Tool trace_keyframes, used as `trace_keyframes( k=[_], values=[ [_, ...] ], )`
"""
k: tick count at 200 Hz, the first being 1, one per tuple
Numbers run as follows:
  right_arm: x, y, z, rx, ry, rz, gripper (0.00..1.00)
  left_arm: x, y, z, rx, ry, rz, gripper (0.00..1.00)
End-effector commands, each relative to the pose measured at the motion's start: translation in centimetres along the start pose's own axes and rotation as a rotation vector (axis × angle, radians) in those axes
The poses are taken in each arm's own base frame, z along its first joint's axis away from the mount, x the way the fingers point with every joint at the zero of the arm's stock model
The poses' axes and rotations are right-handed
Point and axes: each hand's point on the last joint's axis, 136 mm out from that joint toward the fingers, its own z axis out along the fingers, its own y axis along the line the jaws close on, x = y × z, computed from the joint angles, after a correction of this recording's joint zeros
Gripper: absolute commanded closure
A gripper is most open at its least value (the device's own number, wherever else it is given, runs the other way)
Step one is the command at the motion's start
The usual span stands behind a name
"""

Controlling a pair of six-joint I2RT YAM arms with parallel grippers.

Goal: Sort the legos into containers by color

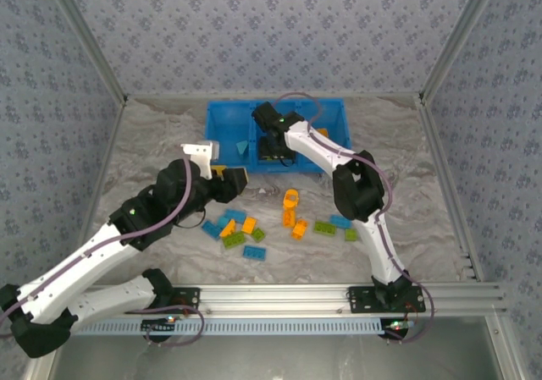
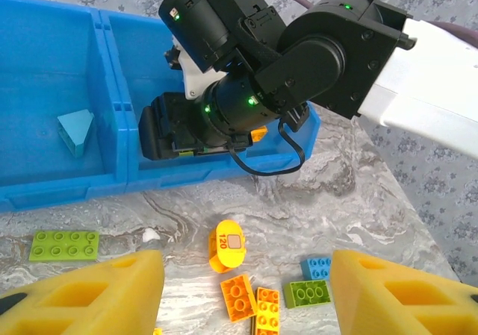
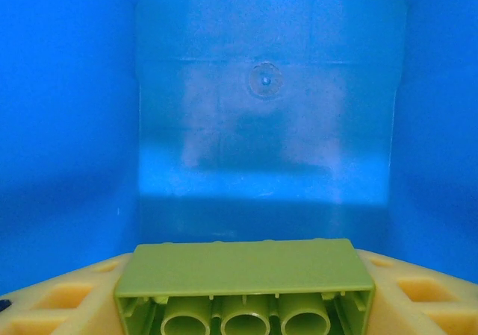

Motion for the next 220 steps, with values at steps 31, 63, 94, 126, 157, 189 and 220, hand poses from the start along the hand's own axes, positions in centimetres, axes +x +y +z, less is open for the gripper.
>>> trace_keyframes(
  k=[31,63,94,126,157,189,220],
  values=[
    [-0.1,-0.3,-1.3,0.011,0.003,-0.012,0.28,1.3,0.9,0.4,-0.041,0.058,0.006,0.39],
    [-0.8,-0.5,-3.2,0.008,-0.029,-0.006,0.26,2.0,1.5,0.4,-0.066,0.079,0.003,0.40],
    [-1.7,-0.6,-5.7,-0.004,-0.073,0.002,0.28,2.8,2.5,0.5,-0.111,0.106,-0.004,0.40],
    [-2.6,-0.9,-10.9,-0.004,-0.184,0.006,0.36,5.3,7.3,-0.4,-0.334,0.172,-0.089,0.40],
    [-0.1,1.0,-16.9,-0.115,-0.380,-0.061,0.44,9.4,13.0,-0.9,-0.532,0.277,-0.327,0.40],
    [7.0,5.6,-21.1,-0.535,-0.598,-0.196,0.42,13.5,16.8,-0.2,-0.609,0.311,-0.640,0.40],
    [13.5,7.5,-22.2,-0.836,-0.539,-0.271,0.34,15.8,18.6,0.7,-0.681,0.328,-0.738,0.40]
  ],
)
